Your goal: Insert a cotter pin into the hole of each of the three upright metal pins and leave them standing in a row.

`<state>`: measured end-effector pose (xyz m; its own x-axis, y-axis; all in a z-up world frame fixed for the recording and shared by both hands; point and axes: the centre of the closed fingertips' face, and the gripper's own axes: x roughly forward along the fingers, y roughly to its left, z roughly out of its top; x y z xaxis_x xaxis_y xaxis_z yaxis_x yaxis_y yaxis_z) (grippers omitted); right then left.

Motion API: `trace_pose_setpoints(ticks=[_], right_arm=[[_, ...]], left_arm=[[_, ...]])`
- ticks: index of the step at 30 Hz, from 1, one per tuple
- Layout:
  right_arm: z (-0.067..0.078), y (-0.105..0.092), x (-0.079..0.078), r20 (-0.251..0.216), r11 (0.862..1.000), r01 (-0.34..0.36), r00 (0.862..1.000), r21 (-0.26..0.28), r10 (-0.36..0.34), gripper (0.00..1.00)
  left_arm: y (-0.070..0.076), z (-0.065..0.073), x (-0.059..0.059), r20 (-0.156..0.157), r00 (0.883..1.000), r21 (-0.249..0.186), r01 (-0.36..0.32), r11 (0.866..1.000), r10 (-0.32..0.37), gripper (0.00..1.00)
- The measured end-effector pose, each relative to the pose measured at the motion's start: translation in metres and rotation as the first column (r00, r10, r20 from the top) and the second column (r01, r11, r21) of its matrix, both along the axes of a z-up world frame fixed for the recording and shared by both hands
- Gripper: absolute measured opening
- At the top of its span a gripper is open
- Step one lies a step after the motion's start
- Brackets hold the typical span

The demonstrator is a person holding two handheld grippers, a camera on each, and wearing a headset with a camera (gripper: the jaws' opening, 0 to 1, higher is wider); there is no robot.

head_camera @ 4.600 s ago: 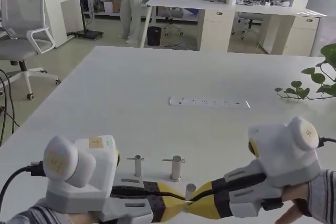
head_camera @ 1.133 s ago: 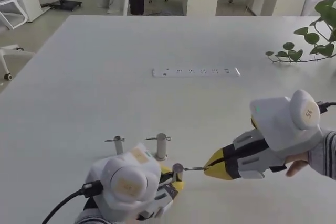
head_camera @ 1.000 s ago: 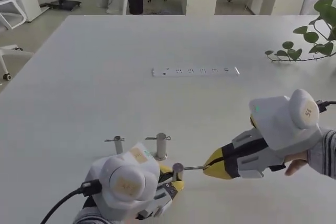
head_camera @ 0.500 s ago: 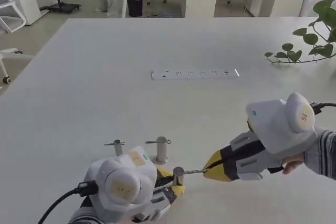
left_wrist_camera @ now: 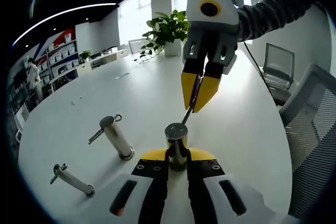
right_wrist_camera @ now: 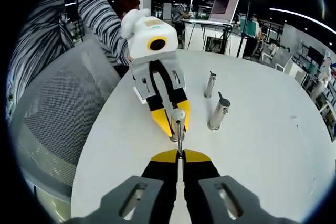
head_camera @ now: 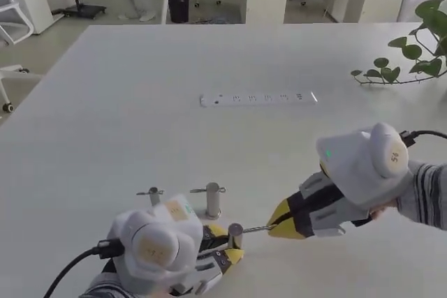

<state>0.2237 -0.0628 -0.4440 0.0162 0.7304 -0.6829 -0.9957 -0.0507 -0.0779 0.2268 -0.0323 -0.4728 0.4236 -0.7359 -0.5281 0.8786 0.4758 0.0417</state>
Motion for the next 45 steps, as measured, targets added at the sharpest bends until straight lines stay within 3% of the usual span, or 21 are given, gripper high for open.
trace_pose_setpoints(ticks=[4, 10, 14, 29, 35, 45], right_arm=[[-0.001, 0.000, 0.000, 0.005, 1.000, -0.017, 1.000, -0.010, 0.018, 0.00], [0.000, 0.000, 0.000, -0.029, 1.000, -0.026, 0.999, -0.005, 0.026, 0.00], [0.008, 0.004, -0.001, -0.034, 0.999, -0.019, 0.999, 0.028, 0.020, 0.00], [-0.004, 0.012, -0.003, -0.015, 0.999, -0.008, 1.000, 0.034, 0.009, 0.00], [-0.005, 0.017, -0.004, -0.019, 1.000, 0.002, 1.000, 0.030, -0.002, 0.00], [-0.006, 0.026, -0.003, -0.031, 1.000, 0.022, 0.999, 0.021, -0.021, 0.00]], left_arm=[[0.000, 0.000, 0.000, -0.003, 1.000, -0.003, 0.010, 1.000, -0.010, 0.09], [0.000, -0.001, 0.001, -0.007, 1.000, -0.004, 0.022, 1.000, -0.022, 0.09], [-0.001, -0.001, 0.001, -0.006, 1.000, 0.000, 0.025, 1.000, -0.025, 0.09], [-0.001, -0.002, 0.000, -0.005, 1.000, 0.001, 0.026, 1.000, -0.026, 0.10], [-0.002, -0.003, 0.001, -0.026, 1.000, -0.027, -0.001, 1.000, 0.000, 0.10], [-0.002, -0.005, 0.002, -0.051, 0.998, -0.039, -0.044, 0.998, 0.042, 0.10]])
